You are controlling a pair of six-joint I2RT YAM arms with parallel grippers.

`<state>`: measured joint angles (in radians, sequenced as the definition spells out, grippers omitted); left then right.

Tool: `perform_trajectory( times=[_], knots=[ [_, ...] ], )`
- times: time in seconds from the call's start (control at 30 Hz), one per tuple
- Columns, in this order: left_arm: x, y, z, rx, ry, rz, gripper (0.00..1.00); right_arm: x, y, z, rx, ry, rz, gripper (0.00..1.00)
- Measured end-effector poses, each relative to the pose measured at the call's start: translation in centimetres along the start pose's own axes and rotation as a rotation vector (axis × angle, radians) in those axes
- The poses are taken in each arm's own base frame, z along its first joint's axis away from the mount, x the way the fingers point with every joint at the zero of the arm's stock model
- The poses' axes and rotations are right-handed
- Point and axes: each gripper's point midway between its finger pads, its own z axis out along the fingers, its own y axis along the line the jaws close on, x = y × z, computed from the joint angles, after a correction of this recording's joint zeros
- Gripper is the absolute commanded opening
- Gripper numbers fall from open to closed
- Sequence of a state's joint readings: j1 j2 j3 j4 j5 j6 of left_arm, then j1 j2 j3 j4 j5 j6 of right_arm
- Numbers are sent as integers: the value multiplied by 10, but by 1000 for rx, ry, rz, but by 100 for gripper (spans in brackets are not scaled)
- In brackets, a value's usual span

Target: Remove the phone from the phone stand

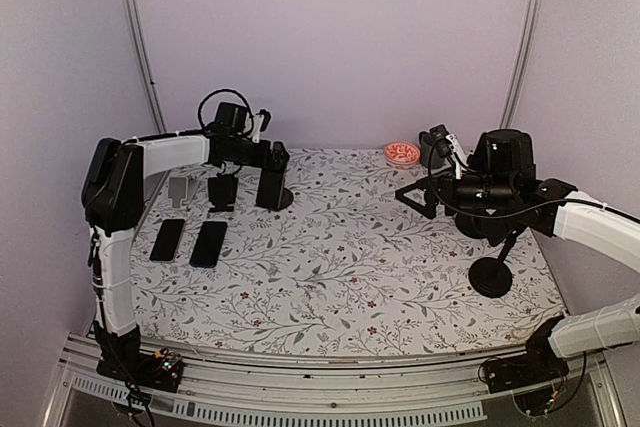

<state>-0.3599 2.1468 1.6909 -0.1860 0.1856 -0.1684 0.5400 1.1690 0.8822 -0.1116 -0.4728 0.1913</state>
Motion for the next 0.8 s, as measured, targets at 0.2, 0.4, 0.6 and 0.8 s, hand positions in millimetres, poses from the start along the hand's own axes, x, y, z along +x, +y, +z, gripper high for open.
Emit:
perform_trajectory(
  times=[0.2, 0.4, 0.6, 0.8],
  knots=[
    [10, 2, 10, 6, 26, -1, 99, 0, 0, 0, 0, 0, 0, 99],
    [14, 0, 12, 2, 36, 9, 99, 0, 0, 0, -1, 1, 0, 99],
    [18, -3, 22, -7, 43, 28, 99, 1, 0, 1, 0, 3, 2, 99],
    [23, -3, 32, -10, 58, 31, 94, 1, 0, 1, 0, 3, 2, 99]
  ],
)
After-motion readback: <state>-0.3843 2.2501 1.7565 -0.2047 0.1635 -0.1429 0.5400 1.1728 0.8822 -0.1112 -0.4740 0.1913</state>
